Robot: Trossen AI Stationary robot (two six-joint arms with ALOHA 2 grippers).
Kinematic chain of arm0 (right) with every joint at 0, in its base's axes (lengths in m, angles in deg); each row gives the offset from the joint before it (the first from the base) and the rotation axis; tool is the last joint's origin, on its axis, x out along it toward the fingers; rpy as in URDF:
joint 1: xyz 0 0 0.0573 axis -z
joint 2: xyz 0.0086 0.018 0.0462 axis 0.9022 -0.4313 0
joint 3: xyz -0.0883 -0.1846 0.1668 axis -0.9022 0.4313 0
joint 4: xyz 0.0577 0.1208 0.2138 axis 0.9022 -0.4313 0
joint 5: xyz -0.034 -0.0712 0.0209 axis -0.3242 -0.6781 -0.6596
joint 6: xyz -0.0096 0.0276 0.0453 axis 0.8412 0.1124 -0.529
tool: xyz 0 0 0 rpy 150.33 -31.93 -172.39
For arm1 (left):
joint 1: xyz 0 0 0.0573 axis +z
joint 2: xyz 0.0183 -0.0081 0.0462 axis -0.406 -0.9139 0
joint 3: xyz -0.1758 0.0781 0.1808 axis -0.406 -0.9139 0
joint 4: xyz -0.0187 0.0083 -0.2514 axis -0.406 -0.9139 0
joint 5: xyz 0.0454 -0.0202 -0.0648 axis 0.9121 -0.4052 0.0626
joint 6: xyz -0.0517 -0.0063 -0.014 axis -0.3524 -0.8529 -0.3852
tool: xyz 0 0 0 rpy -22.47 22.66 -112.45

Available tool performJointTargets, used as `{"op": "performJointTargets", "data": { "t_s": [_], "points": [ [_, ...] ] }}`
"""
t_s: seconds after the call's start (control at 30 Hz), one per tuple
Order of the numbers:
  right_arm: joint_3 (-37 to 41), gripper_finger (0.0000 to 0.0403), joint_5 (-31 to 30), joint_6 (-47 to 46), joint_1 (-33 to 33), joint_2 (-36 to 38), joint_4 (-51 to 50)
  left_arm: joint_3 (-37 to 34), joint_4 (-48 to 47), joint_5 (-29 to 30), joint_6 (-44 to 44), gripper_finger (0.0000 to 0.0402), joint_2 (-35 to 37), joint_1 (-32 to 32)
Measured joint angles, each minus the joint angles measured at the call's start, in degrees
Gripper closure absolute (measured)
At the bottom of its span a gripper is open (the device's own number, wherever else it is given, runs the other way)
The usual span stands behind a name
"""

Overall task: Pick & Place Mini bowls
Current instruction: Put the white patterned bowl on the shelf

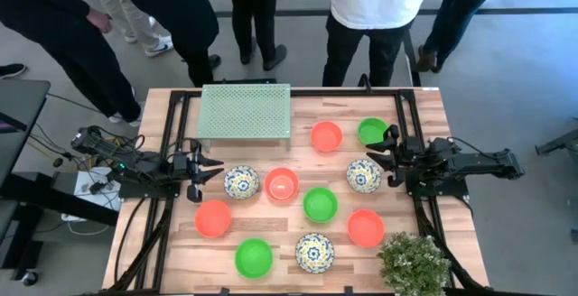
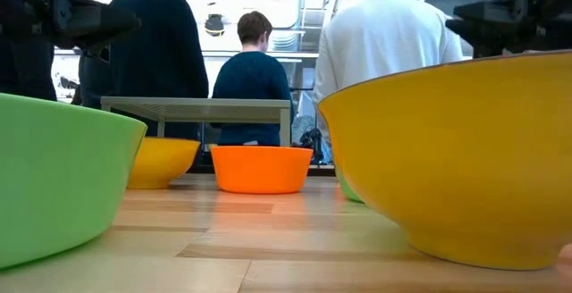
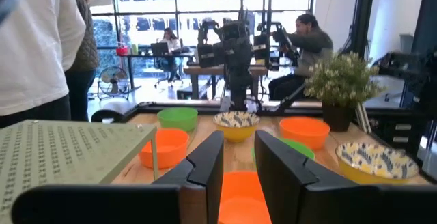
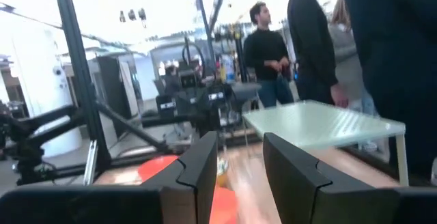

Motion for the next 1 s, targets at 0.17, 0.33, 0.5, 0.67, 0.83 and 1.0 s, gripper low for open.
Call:
{"op": "performJointTargets", "data": {
  "t_s": [0.17,0.33,0.5,0.67,0.83,1.0],
  "points": [
    [-0.02,0.0288,-2.80,3.95,0.38,0.00,3.83,0.01,1.54,0.00,0.46,0.0315,0.00,0.00],
    [-0.72,0.0282,-1.66,5.56,1.33,-1.52,6.73,3.30,2.09,0.01,5.77,0.0307,-0.41,-0.02],
    [-6.38,0.0259,3.23,7.01,1.49,-8.87,10.63,12.20,-3.03,0.00,5.86,0.0277,-5.58,-0.02],
    [-14.53,0.0230,5.75,7.06,1.44,-22.70,9.86,23.24,-14.87,0.29,3.13,0.0245,-16.03,-0.02],
    [-19.72,0.0217,6.27,7.05,1.44,-38.34,8.52,33.94,-32.32,0.20,-3.86,0.0232,-27.54,-0.02],
    [-23.00,0.0218,6.25,8.57,2.23,-52.69,8.67,35.57,-40.10,-8.52,-17.17,0.0231,-37.44,-0.04]
  ]
}}
